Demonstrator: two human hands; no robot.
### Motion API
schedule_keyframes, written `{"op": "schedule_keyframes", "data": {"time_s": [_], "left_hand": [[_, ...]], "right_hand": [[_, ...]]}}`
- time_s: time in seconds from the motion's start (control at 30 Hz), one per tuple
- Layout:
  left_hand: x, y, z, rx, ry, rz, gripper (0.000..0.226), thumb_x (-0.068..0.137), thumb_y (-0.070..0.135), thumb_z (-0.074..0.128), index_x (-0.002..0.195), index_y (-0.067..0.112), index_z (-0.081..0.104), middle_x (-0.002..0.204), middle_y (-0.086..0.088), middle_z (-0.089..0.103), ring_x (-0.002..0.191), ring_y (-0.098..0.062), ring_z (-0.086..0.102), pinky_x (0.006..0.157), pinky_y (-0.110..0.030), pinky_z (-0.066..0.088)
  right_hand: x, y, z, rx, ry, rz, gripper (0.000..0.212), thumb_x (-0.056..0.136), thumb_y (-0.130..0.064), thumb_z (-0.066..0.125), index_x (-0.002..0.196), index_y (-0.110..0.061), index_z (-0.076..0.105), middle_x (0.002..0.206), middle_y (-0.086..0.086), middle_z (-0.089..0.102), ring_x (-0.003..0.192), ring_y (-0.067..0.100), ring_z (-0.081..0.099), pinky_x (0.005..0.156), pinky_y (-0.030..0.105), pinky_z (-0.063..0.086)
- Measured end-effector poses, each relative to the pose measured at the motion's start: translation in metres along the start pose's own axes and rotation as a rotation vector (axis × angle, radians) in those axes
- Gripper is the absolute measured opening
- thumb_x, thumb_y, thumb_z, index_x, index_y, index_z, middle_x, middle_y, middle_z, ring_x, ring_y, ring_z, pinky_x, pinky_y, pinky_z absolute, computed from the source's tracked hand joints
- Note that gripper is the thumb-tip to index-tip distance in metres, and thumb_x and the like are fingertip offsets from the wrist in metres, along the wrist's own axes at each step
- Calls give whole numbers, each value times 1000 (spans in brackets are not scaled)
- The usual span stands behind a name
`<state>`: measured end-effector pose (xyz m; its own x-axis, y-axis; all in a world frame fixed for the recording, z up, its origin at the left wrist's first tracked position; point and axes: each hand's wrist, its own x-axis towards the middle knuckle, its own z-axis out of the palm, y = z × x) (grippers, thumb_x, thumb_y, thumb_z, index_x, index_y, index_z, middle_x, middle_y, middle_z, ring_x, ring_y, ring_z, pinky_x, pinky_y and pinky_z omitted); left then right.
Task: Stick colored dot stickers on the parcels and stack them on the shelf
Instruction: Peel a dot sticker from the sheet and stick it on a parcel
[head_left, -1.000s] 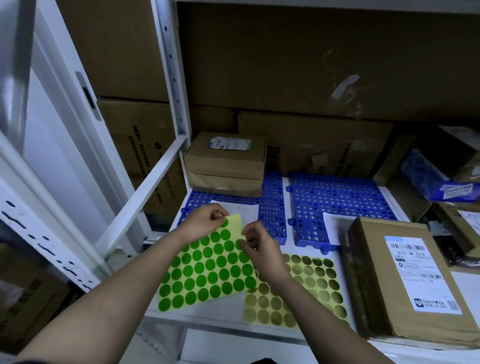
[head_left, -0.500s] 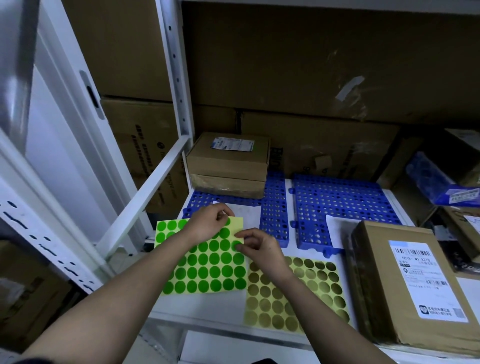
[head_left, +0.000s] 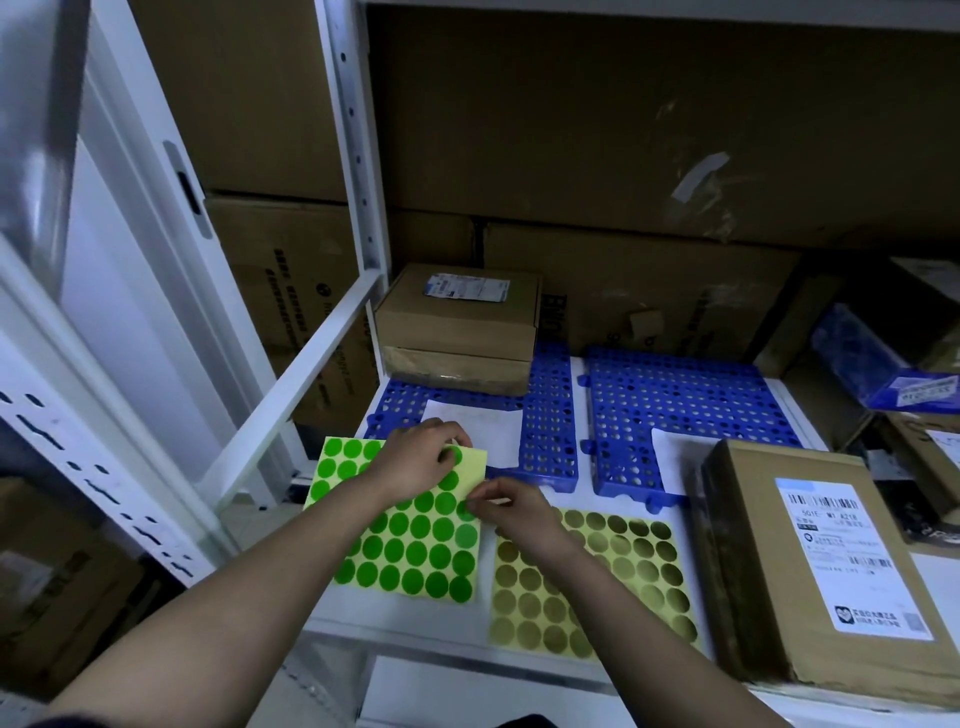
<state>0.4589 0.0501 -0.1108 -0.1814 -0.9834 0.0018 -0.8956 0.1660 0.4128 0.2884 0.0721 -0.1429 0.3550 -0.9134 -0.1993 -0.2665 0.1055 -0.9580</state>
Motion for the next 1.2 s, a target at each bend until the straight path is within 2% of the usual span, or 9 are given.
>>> {"op": "schedule_keyframes", "data": {"time_s": [0.17,0.3,0.43,0.57,0.7,0.87,1.0,1.1,1.2], "left_hand": [[-8,-7,15,133,27,63,27,95,16,46,118,25,58,118,2,59,108,-17,56,89,-33,40],[-14,-12,26,178,49,77,30,95,17,46,122,25,56,119,2,58,109,-17,55,90,-31,39],[-15,-15,38,172,96,67,34,93,13,48,124,24,55,120,1,58,110,-19,55,92,-34,38],[-20,-13,52,205,205,40,36,87,12,55,122,19,58,113,-3,62,106,-24,59,92,-37,39],[-24,-12,64,237,258,16,37,71,10,72,107,18,66,94,-3,66,88,-26,65,79,-38,48],[-26,-10,76,248,239,5,37,70,9,74,104,19,67,90,-3,64,83,-26,62,71,-38,48],[-28,-12,83,266,224,-31,43,59,10,83,98,21,69,85,-1,62,76,-23,62,62,-36,49],[-29,-17,90,232,206,-49,39,71,11,76,108,19,65,96,-4,60,86,-26,61,72,-38,49],[-30,-23,95,175,240,-46,31,89,23,52,118,18,61,111,-6,58,101,-27,58,84,-41,46]], "right_hand": [[-5,2,2,68,-16,131,14,90,-17,64,78,-25,65,80,-8,61,76,5,55,61,17,44],[-8,3,4,121,36,165,10,89,-18,65,79,-22,66,75,-6,59,70,5,52,55,14,41],[-8,6,5,180,100,171,4,89,-10,64,88,-9,67,71,-3,57,63,6,48,47,9,37],[-10,10,5,204,150,173,4,89,-6,62,89,-5,66,73,1,59,65,8,53,48,8,39],[-11,12,10,213,98,205,8,92,-10,59,85,-13,58,80,1,63,66,9,67,46,14,37],[-13,15,18,180,35,248,6,93,-8,53,96,-12,52,78,3,64,54,2,64,48,16,36],[-11,22,21,184,46,293,10,92,-8,52,102,-11,49,83,4,65,59,9,67,48,17,38],[-8,26,21,224,71,299,10,93,-7,52,100,-11,48,84,5,66,58,13,67,48,19,40],[-7,24,20,233,86,290,9,93,-5,52,97,-12,48,81,4,63,56,12,64,48,19,42]]}}
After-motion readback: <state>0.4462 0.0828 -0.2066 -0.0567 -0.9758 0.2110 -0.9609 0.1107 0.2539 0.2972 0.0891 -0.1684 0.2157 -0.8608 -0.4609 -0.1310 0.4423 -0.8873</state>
